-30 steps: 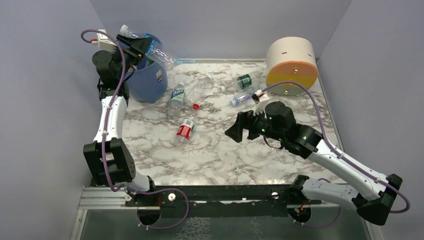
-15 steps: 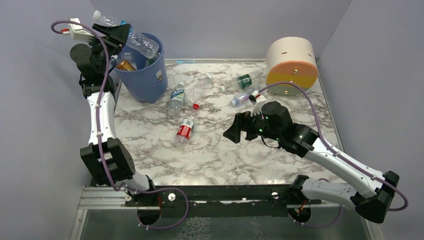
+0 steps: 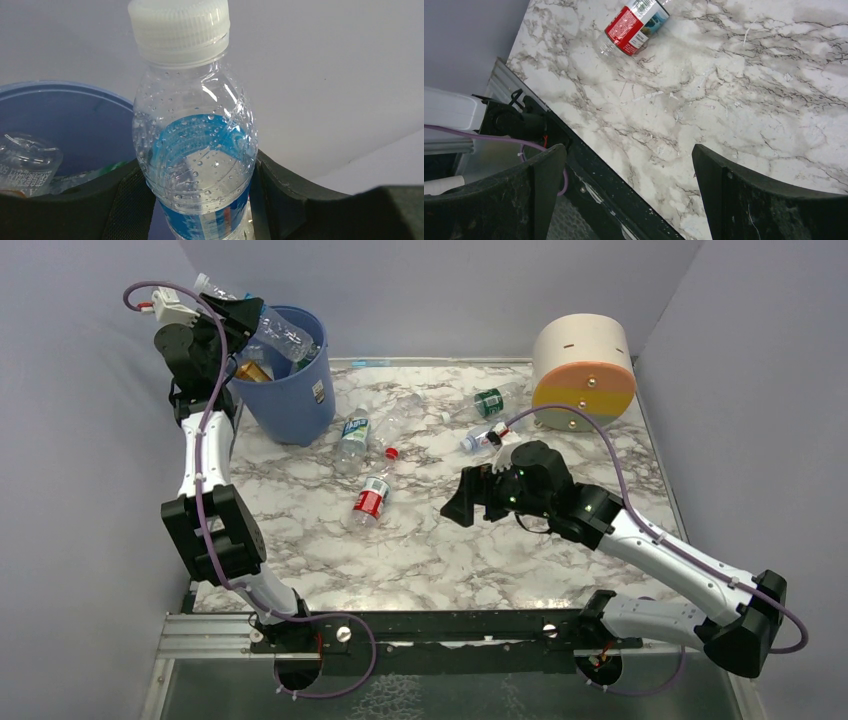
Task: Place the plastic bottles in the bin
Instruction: Place the plastic bottle in the trash bin.
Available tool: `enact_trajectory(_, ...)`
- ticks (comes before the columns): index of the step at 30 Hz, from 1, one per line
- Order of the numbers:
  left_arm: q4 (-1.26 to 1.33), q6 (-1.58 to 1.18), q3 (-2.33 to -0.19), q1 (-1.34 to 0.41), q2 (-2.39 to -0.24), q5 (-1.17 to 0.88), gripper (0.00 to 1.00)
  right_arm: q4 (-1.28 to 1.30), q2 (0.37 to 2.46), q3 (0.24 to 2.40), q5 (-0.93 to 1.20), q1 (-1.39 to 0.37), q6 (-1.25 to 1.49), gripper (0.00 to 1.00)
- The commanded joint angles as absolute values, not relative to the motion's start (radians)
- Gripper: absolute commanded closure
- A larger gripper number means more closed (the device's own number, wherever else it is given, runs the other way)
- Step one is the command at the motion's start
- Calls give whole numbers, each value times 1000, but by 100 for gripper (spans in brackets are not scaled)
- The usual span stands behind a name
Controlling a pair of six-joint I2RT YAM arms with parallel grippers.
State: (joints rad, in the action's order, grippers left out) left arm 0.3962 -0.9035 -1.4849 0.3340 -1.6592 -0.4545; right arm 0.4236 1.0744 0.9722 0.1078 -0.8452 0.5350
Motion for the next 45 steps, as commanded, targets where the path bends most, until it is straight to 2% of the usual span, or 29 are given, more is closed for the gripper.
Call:
enact_trajectory(1, 421, -854, -1528, 339, -1674, -430, 37, 391, 1091, 982, 135, -853, 543, 0)
enact_trajectory(3, 420, -846, -1528, 339, -1681, -433, 34, 387, 1092, 980, 135, -853, 543, 0)
enact_trajectory(9, 379, -826, -1546, 339, -1721, -453, 16, 382, 1094, 973, 140, -853, 546, 0)
enact_trajectory(17, 349, -823, -1573, 340, -1728, -456, 1, 381, 1090, 970, 143, -853, 546, 0)
enact_trajectory(24, 258, -804, -1631, 357, -1707, -439, 1, 381, 1084, 964, 143, -853, 548, 0)
enact_trajectory(34, 92, -773, -1673, 402, -1546, -461, 1, 334, 1131, 969, 173, -853, 550, 0)
enact_trajectory(39, 41, -770, -1613, 403, -1446, -506, 1, 294, 1183, 973, 195, -853, 558, 0)
enact_trajectory(45, 47, -811, -1440, 404, -1299, -572, 1, 236, 1266, 975, 216, -853, 588, 0)
